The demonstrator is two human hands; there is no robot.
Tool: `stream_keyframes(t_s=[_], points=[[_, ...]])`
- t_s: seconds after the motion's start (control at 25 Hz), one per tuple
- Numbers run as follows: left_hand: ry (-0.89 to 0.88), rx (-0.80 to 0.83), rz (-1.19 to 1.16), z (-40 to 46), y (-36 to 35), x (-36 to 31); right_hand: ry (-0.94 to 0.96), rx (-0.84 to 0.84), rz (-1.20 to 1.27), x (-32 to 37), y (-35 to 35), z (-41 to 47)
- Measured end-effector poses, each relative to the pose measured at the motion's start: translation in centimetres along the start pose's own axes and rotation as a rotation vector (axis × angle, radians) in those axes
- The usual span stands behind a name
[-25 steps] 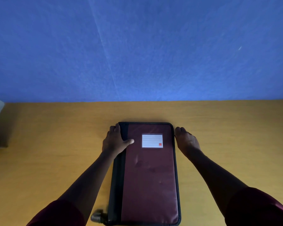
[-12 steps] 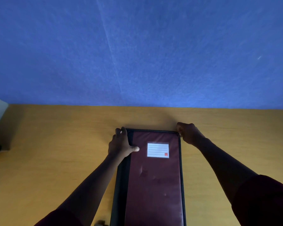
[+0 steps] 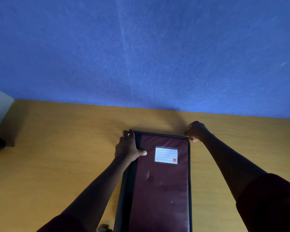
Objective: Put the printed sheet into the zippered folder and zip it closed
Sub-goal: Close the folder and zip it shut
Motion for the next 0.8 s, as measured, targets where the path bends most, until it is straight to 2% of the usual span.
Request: stream_keyframes(t_s=[0.12,0.28,0.52,0.8], points=[[-0.008,0.002,-0.011,-0.1,0.0,0.0,0.006,-0.092,0.058,1.3,0.2,-0.3],[-0.015,0.000,-0.015,-0.1,0.1,0.1,0.075,-0.187,-0.011,4.1,0.5,-1.2],[-0.029,-0.012,-0.023,-0.1,0.2,0.1,0.079,-0.192,-0.002,5.9,-0.2,-1.7],[-0.044,-0.031,-0.025,-0.2,0.2,0.3,0.034,-0.224,-0.035,4.2,1.5,-1.9]])
Point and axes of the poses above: each hand's wrist, its own z-axis towards the middle knuckle, its own y-axis out of the back of the hand, x = y × z, the point moved 9 cm from there along z, towards the middle knuckle, and after that the axes turned 3 degrees about -x, right-handed, at the moved point
